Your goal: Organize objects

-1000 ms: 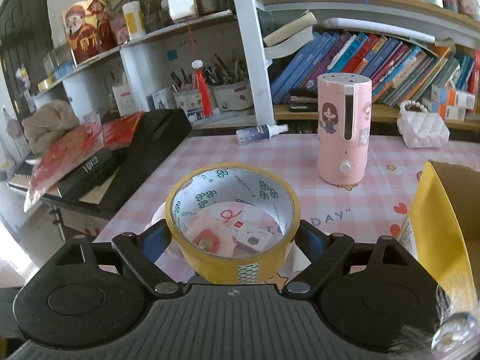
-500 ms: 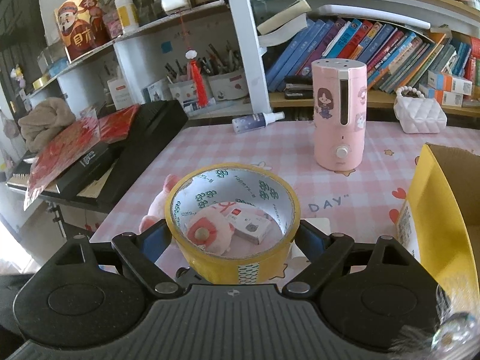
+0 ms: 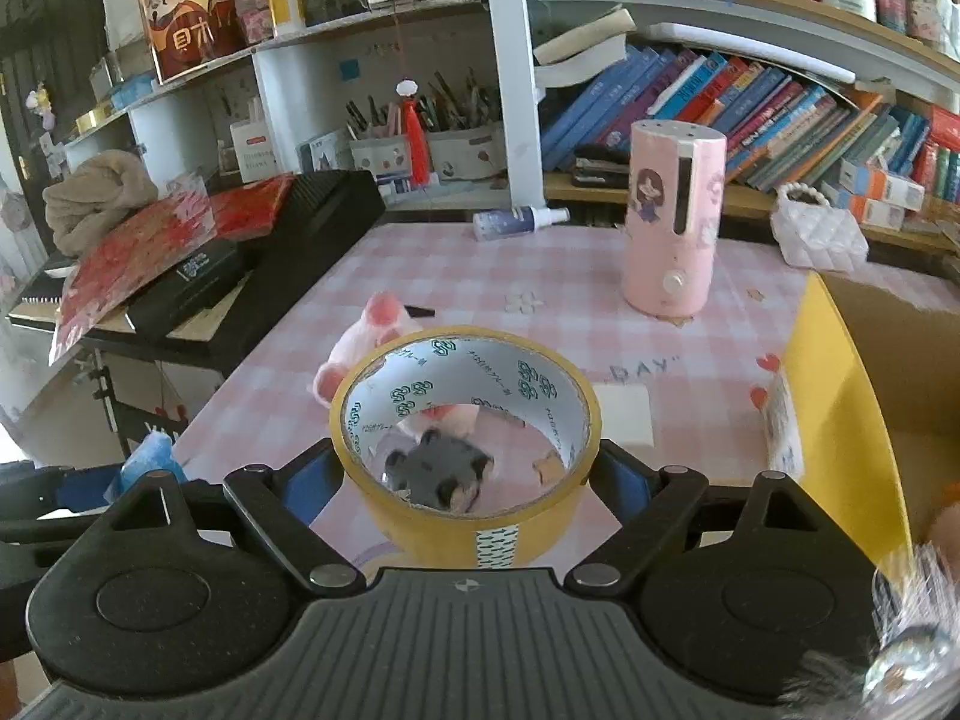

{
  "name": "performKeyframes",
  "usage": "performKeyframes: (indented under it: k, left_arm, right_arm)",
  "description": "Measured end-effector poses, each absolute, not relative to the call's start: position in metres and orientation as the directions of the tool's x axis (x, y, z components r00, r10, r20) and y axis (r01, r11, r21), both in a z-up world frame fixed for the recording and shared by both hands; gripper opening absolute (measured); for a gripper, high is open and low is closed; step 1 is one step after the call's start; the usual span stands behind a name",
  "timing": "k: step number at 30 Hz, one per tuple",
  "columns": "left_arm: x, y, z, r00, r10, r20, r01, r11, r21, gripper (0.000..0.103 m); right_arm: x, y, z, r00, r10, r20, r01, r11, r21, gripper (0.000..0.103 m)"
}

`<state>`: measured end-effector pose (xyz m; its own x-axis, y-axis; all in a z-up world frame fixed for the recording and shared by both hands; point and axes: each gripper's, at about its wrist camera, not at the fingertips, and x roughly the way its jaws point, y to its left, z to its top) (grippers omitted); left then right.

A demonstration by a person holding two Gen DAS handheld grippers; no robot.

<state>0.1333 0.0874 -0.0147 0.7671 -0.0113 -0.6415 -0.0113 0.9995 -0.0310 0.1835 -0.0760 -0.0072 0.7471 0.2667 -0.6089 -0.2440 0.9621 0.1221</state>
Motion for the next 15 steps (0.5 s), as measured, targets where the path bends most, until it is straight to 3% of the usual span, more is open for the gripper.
performKeyframes:
  k: [15]
  left_arm:
    - [0.047, 0.085, -0.01, 0.774, -0.076, -0.629, 0.067, 0.997, -0.038, 0.039]
  right_arm:
    - [0.086, -0.082, -0.012, 0.734, 0.221, -0.642, -0.195, 0.974, 0.113, 0.088]
